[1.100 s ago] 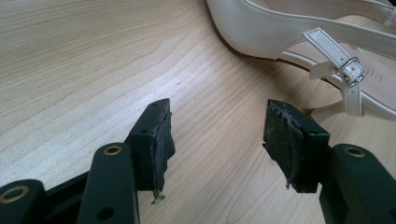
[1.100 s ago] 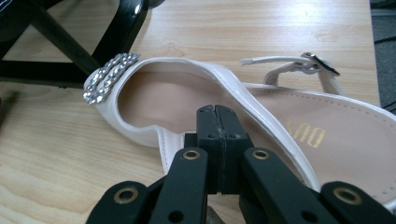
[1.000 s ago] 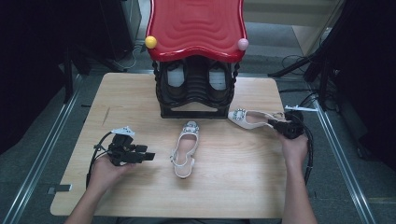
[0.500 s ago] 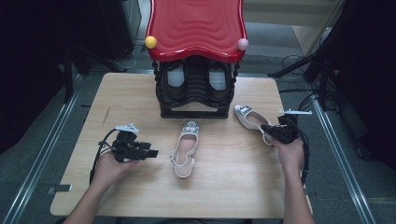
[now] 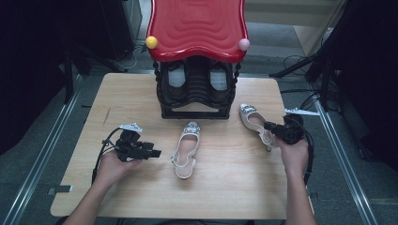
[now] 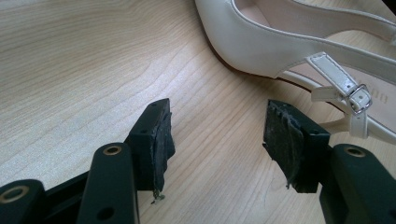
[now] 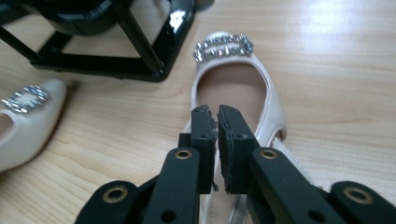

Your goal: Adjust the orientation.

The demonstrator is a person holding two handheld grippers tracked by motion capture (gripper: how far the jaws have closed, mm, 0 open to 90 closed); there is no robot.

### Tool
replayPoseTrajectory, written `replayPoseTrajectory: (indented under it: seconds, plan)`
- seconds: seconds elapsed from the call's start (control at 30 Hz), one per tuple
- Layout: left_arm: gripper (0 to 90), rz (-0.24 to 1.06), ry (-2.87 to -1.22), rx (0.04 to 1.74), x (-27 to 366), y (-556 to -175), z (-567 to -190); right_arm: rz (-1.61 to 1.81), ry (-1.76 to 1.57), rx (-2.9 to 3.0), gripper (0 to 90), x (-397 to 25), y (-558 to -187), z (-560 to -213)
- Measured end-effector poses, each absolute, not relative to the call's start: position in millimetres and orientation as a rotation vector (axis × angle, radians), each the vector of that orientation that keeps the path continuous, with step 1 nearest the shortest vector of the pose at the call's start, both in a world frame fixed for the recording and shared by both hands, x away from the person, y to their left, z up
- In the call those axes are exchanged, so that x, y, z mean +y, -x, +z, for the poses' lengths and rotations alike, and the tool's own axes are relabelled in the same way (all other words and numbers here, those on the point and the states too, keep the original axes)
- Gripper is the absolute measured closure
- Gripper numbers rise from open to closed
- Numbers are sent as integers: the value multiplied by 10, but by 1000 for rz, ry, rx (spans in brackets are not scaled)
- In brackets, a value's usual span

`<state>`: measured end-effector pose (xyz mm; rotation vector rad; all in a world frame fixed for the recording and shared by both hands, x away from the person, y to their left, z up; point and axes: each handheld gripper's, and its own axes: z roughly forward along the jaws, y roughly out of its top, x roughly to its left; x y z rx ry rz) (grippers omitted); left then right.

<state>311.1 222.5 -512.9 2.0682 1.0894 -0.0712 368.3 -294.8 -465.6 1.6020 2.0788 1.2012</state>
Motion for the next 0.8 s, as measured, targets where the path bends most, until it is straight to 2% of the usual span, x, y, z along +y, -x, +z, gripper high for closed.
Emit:
replayPoseTrajectory:
  seconds: [0.1, 0.27, 0.8]
  plan:
    - [421, -67, -2066, 1096, 2232, -3100, -5128, 1242, -1588, 2079, 778, -2938, -3680, -4622]
    - [421, -64, -2060, 1106, 2275, -3075, -5133, 1259, -1581, 2087, 752, -2881, -3717, -4612]
    - [419, -54, -2036, 1145, 2389, -2977, -5146, 1142, -1639, 2197, 768, -2752, -3953, -4927]
